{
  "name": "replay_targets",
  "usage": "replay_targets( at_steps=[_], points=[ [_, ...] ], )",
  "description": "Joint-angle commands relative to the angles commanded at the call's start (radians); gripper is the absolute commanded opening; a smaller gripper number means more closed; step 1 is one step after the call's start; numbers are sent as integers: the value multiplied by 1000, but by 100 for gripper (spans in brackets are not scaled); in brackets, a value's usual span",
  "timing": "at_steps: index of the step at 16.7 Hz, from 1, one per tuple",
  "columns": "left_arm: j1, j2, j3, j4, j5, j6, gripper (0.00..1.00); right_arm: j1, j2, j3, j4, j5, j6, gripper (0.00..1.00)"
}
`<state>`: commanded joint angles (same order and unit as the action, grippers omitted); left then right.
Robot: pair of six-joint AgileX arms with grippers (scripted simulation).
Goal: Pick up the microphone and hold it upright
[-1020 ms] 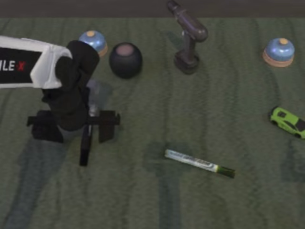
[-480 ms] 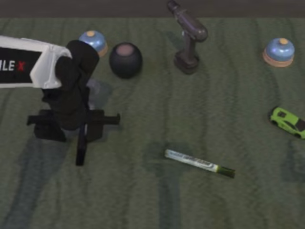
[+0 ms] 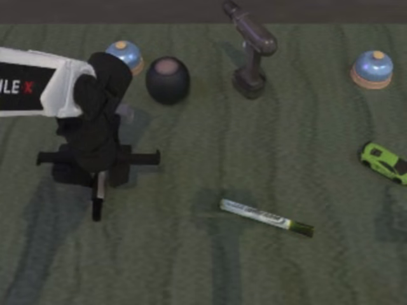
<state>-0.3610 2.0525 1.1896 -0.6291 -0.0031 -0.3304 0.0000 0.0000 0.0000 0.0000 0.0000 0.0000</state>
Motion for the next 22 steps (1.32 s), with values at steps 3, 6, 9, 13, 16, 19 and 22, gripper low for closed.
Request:
replay_targets(
  at_steps=[3,6,9,13,16,19,22],
  points=[
    [2,-65,16,-25,-30,27,0,0,0,0,0,0,0,100],
    [3,-84,-1,69,9,51,0,0,0,0,0,0,0,100],
    [8,-120,-41,244,77,90,0,0,0,0,0,0,0,100],
    [19,-185,-129,574,195,157,0,0,0,0,0,0,0,100],
    [29,-248,-208,858,292,214,0,0,0,0,0,0,0,100],
    [40,-320,-281,1118,382,269,0,0,0,0,0,0,0,100],
    [48,-390,-335,1305,454,316,0,0,0,0,0,0,0,100]
  ],
)
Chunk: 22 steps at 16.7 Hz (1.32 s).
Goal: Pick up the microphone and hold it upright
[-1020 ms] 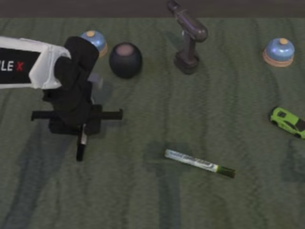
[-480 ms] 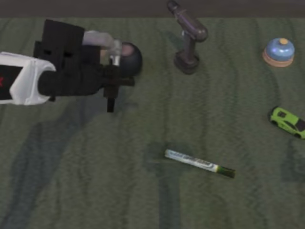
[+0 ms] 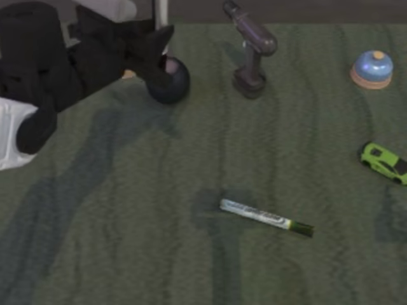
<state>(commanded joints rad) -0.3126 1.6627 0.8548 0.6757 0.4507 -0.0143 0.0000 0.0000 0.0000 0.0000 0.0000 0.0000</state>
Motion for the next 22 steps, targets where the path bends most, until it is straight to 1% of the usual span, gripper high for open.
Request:
replay_targets(
  at_steps=[2,4,9,10,12,18,20,22],
  points=[
    [5,-36,-23,72,31,22,0,0,0,0,0,0,0,100],
    [7,-54,-33,103,45,32,0,0,0,0,0,0,0,100],
    [-2,-51,-28,101,40,33,0,0,0,0,0,0,0,100],
    [-14,-55,-29,101,28,32,0,0,0,0,0,0,0,100],
    [-62,-70,-33,103,-23,31,0,0,0,0,0,0,0,100],
    [-275,-135,-55,108,-254,22,0,0,0,0,0,0,0,100],
    [-315,-148,-58,110,-295,21,0,0,0,0,0,0,0,100],
    [-320,-150,-59,110,-299,21,0,0,0,0,0,0,0,100]
  ],
)
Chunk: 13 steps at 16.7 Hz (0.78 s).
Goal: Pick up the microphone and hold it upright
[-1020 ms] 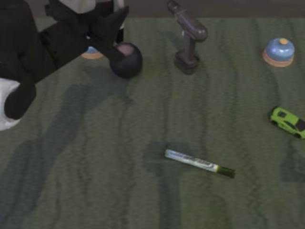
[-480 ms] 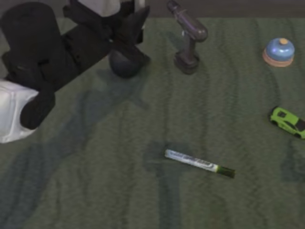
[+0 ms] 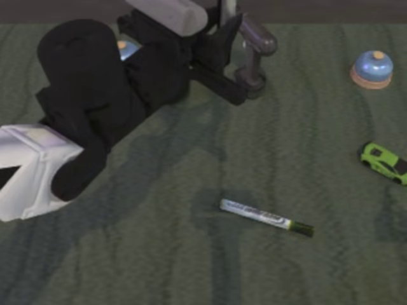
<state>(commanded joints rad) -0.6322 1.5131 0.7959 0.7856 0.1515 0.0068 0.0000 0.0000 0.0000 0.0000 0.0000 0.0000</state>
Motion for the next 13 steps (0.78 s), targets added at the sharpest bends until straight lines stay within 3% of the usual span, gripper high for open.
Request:
replay_targets(
  at_steps=[10,13],
  points=[
    [0,0,0,0,0,0,0,1,2,1,1,0,0,100],
    [0,0,0,0,0,0,0,47,67,54,22,-14,0,100]
  ],
)
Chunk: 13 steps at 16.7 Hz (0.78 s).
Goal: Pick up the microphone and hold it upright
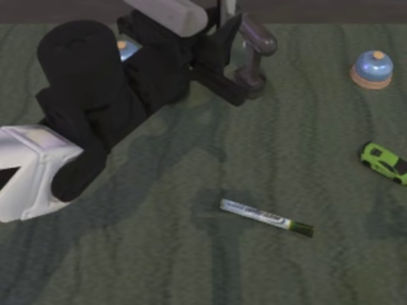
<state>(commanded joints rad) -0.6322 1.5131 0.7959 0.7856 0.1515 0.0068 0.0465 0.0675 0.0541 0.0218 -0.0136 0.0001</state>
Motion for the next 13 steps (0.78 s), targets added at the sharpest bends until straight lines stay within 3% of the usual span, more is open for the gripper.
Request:
replay_targets(
  at_steps=[13],
  points=[
    [0,0,0,0,0,0,0,463,918,611,276,-121,-4,100]
  ],
)
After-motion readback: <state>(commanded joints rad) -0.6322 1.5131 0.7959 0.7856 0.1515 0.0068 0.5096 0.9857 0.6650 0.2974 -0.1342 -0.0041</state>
